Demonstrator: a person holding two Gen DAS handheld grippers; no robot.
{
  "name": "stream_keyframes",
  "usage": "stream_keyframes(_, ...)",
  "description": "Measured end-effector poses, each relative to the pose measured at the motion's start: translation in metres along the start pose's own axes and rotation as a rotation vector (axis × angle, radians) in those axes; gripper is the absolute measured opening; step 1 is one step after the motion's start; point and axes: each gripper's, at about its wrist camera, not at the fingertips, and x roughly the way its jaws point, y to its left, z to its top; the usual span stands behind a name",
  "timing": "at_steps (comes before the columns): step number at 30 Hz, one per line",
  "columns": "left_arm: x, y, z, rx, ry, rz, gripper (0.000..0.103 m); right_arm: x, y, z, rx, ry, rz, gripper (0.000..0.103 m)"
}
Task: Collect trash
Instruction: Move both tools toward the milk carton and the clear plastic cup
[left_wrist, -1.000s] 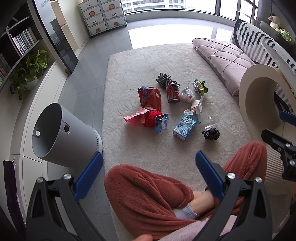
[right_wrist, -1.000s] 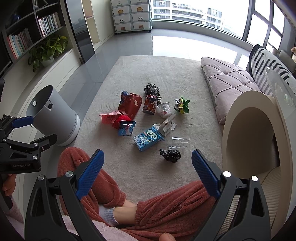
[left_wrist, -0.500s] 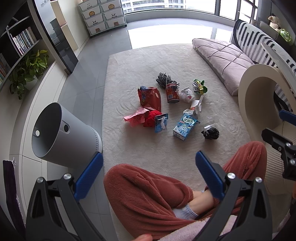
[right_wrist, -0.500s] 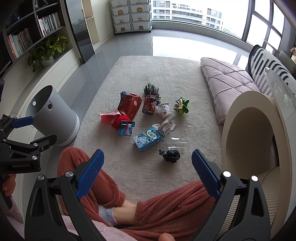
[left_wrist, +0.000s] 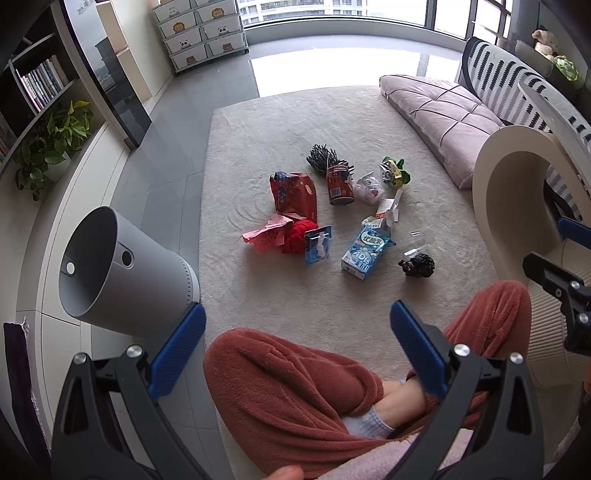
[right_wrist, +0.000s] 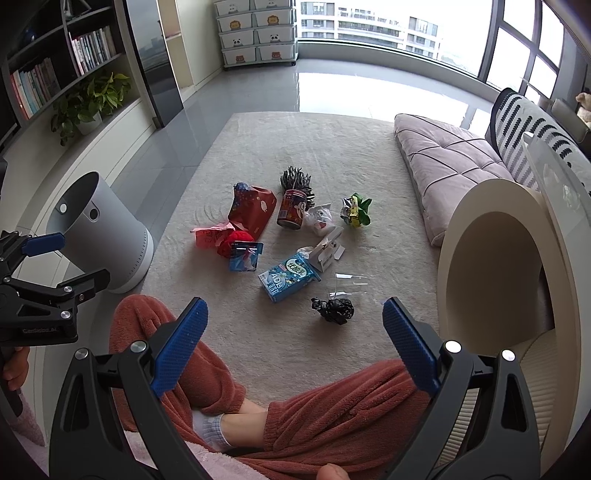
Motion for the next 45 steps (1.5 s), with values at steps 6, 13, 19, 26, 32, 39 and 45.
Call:
stream_keyframes(6,0.011,-0.006,0.003,0.016,0.010,-0.013,0.100,0.008,-0.005,-0.001,0.007,0.003,-0.025,0.092)
stream_keyframes(13,0.026,-0.009,0.006,0.024,0.031,-0.015,0.100,0.021,-0.013,-0.003,0.024,0.022,-0.025,0.092)
stream_keyframes(19,0.045,-0.011,0.009,0.019,0.046,-0.042,0.100,0.034,-0.019,-0.004,0.038,0.038,-0.021,0.092)
stream_keyframes(26,0.072,-0.020,0.014,0.044,0.061,-0.044,0.100,0.056,-0.034,-0.005,0.069,0.053,-0.024,0.092)
stream_keyframes(32,0.112,-0.035,0.017,0.099,0.039,-0.056,0.100,0.096,-0.053,-0.008,0.123,0.074,-0.037,0.092)
stream_keyframes(39,0.179,-0.068,0.016,0.177,0.021,-0.099,0.100,0.165,-0.076,-0.020,0.195,0.138,-0.029,0.092)
stream_keyframes(45,0.244,-0.092,0.018,0.234,0.031,-0.122,0.100,0.221,-0.090,-0.022,0.227,0.166,-0.078,0.092)
